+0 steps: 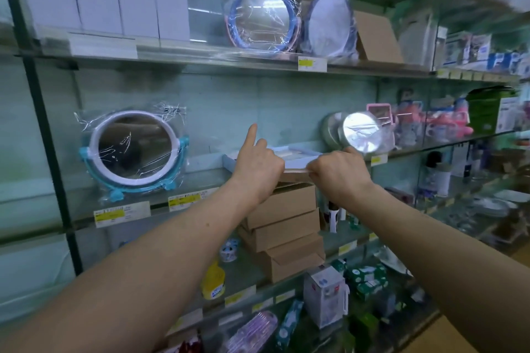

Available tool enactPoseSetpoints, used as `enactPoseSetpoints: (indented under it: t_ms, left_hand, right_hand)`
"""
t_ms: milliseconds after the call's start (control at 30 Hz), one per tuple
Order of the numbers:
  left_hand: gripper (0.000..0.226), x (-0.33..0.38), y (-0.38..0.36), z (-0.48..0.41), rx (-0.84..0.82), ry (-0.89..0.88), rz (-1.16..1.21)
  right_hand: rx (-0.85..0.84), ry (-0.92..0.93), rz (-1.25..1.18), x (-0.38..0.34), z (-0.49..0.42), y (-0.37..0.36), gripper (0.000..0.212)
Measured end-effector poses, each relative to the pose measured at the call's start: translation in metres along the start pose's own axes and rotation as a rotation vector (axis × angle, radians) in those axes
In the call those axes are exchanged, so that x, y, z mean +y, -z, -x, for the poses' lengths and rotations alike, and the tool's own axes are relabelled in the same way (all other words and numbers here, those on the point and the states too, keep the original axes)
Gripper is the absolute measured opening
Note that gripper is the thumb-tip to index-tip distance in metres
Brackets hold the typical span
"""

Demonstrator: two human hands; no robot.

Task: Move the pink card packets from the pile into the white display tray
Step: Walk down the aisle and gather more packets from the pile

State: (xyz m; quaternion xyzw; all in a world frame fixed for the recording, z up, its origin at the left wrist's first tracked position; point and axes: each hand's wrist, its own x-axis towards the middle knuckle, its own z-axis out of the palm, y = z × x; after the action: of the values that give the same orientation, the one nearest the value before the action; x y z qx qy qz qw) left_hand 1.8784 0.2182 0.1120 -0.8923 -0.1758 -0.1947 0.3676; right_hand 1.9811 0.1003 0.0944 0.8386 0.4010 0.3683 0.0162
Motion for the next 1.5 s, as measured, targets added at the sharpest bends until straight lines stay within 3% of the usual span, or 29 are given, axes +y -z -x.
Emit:
enactPoseSetpoints:
  t_ms: [467, 767, 1033, 1133, 1300, 1400, 1500]
  left_hand:
    - [0.017, -0.040, -0.068, -0.116, 0.096, 0.099, -0.055]
    - [0.024, -0.067, -0.118, -0.142, 0.032, 0.145, -0.029]
    - [0.041, -0.094, -0.147, -0.159, -0.061, 0.466, 0.445]
    - [0.034, -0.094, -0.152, -0.163, -0.061, 0.556, 0.606]
    - [0.027, -0.090, -0.149, -0.172, -0.004, 0.779, 1.110]
    - [0.029, -0.081, -0.148, -0.178, -0.030, 0.844, 1.186]
    - [0.024, -0.070, -0.147, -0.179, -0.140, 0.866, 1.159]
  right_hand:
    - [0.146, 0.083, -0.091, 0.020, -0.129, -0.065, 0.018]
    - [0.143, 0.166, -0.212, -0.002, -0.186, -0.108, 0.017]
    - [0.014, 0.106, -0.589, -0.003, -0.226, -0.122, 0.018]
    - [-0.012, 0.082, -0.709, -0.001, -0.237, -0.132, 0.019]
    - [-0.098, 0.036, -1.058, 0.013, -0.254, -0.149, 0.019]
    - [-0.249, 0.030, -1.300, 0.020, -0.257, -0.156, 0.023]
    - [-0.373, 0.031, -1.383, 0.025, -0.255, -0.163, 0.030]
